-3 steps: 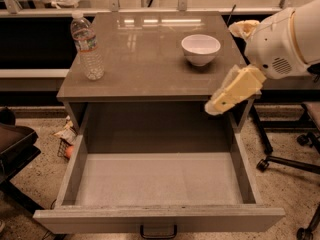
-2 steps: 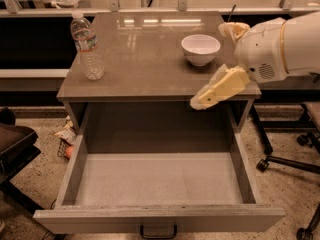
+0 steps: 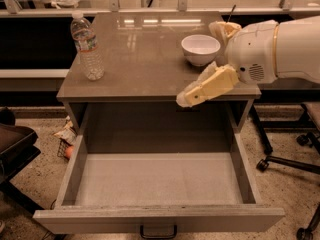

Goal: Place water bottle into top drawer

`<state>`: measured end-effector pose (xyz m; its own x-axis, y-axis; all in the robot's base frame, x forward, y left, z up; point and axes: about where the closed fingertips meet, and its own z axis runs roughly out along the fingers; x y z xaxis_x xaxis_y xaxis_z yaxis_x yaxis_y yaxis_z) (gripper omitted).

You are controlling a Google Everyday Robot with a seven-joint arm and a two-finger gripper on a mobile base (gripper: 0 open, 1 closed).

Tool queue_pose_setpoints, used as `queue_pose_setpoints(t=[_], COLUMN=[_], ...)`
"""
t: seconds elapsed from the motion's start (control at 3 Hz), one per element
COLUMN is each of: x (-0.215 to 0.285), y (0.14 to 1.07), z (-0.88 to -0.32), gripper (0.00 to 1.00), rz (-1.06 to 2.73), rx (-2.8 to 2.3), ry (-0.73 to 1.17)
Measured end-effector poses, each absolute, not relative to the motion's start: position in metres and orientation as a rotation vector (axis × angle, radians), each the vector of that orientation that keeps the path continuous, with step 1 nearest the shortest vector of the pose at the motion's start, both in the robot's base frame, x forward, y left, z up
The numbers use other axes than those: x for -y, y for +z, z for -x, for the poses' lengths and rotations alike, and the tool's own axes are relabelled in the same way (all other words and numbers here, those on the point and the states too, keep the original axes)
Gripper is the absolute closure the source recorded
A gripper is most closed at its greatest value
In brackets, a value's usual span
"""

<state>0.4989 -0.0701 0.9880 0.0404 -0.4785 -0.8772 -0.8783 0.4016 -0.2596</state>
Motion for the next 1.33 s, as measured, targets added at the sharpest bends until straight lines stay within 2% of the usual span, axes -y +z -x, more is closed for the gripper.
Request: queue_pose_setpoints(t=[0.33, 0.67, 1.33], x=[0.060, 0.035, -0.056], y=[0.987, 0.974, 0.980], z=[-0.517, -0.582, -0.676], gripper=[0.00, 0.00, 0.00], rz=[1.188, 1.031, 0.919], rx=[-1.576, -1.594, -1.514], ry=[0.494, 0.587, 0.752])
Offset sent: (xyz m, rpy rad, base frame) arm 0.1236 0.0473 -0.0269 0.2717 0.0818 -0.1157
